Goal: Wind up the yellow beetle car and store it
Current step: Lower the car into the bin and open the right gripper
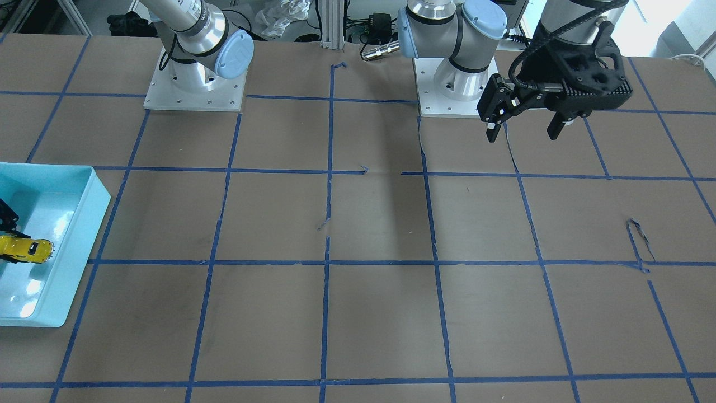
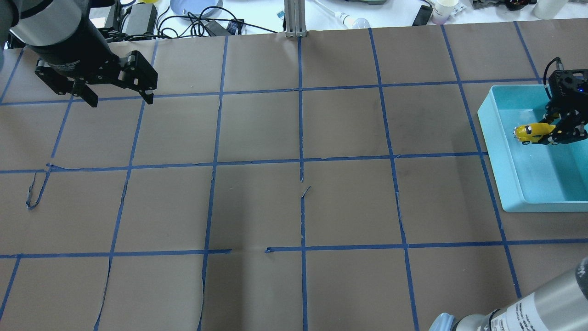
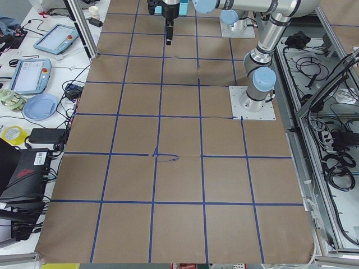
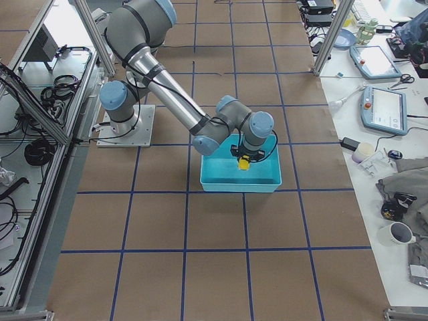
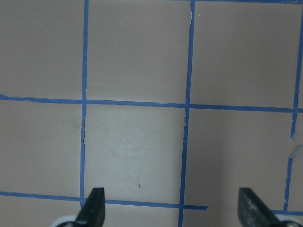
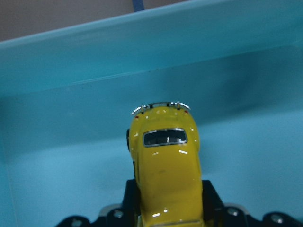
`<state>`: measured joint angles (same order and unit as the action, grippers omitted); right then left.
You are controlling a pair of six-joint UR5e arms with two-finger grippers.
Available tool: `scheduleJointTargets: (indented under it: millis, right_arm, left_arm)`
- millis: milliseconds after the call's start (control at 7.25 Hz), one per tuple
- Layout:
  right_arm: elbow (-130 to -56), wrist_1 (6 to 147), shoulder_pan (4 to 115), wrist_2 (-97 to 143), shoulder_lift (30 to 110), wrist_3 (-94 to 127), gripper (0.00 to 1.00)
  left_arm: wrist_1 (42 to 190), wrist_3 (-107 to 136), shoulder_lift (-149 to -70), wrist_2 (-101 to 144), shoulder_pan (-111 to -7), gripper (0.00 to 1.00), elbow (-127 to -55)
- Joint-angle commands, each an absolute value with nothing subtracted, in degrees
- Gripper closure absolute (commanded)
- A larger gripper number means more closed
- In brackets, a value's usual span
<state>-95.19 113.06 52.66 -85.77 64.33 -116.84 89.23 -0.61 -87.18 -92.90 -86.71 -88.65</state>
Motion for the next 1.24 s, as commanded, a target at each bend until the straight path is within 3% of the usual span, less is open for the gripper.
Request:
scheduleJointTargets:
  millis: [0, 138, 552, 828, 1103]
  right_arm:
    - [-95.8, 113.11, 52.65, -86.22, 64.68, -116.28, 0.0]
    - [-95.37, 112.68, 52.65, -89.09, 65.21, -116.02, 0.0]
    - [-95.28, 107.36, 53.26, -88.6, 77.31, -99.11, 0.01]
    - [-95.27, 105.21, 53.87, -88.51, 81.1, -72.91, 0.0]
    - [-94.84, 104.94, 62.61, -88.68, 84.97, -40.43, 0.0]
  left_arm:
    - [89.21, -0.53, -87.19, -92.9, -86.75, 0.0, -88.68]
    - [89.3, -0.53, -87.19, -92.9, -86.75, 0.0, -88.77]
    - [89.21, -0.61, -86.92, -92.9, -86.66, 0.0, -88.86]
    - [89.21, -0.62, -86.92, -92.9, -86.75, 0.0, -88.86]
    - [89.21, -0.53, -86.84, -92.9, -86.75, 0.0, -88.86]
